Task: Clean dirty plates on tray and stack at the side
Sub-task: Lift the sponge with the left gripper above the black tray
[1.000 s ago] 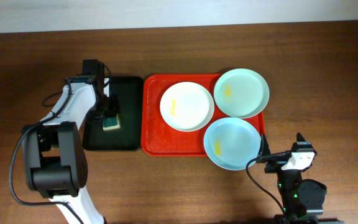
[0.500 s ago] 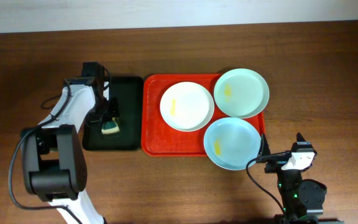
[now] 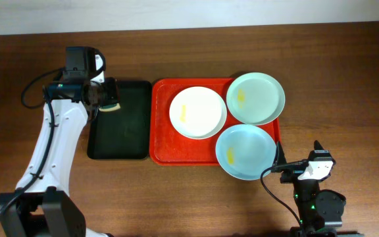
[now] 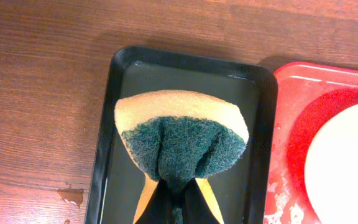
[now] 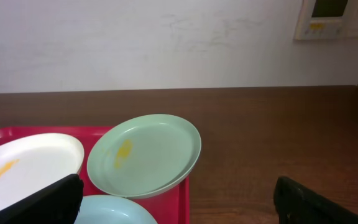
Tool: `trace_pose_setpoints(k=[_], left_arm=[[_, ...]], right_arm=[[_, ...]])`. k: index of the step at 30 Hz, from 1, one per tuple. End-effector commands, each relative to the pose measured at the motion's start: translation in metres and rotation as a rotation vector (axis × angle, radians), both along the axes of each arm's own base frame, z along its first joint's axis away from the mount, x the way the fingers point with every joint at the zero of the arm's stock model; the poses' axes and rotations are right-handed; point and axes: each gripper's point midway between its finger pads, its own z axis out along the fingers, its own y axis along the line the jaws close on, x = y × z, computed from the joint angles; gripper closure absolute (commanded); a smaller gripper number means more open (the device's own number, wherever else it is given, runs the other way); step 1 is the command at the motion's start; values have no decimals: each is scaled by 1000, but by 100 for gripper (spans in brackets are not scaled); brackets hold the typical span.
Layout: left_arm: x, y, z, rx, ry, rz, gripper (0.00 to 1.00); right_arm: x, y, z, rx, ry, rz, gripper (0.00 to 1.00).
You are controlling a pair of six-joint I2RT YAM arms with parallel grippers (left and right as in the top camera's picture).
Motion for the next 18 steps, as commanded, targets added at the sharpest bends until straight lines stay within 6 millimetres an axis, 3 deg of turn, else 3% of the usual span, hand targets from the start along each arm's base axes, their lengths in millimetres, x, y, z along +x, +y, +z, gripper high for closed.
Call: trace_pose_setpoints(k=[1, 6, 14, 18], left_arm=[[-1, -1, -14, 8, 32, -16, 100], [0, -5, -35, -16, 84, -29, 100], [-1, -5, -88, -15, 212, -28, 100], [-1, -5, -97, -15, 231, -27, 100]], right_arm=[[0, 0, -3, 11, 4, -5, 2], [0, 0, -3, 11, 4, -5, 2], [0, 0, -3, 11, 4, -5, 2], [0, 0, -3, 11, 4, -5, 2]])
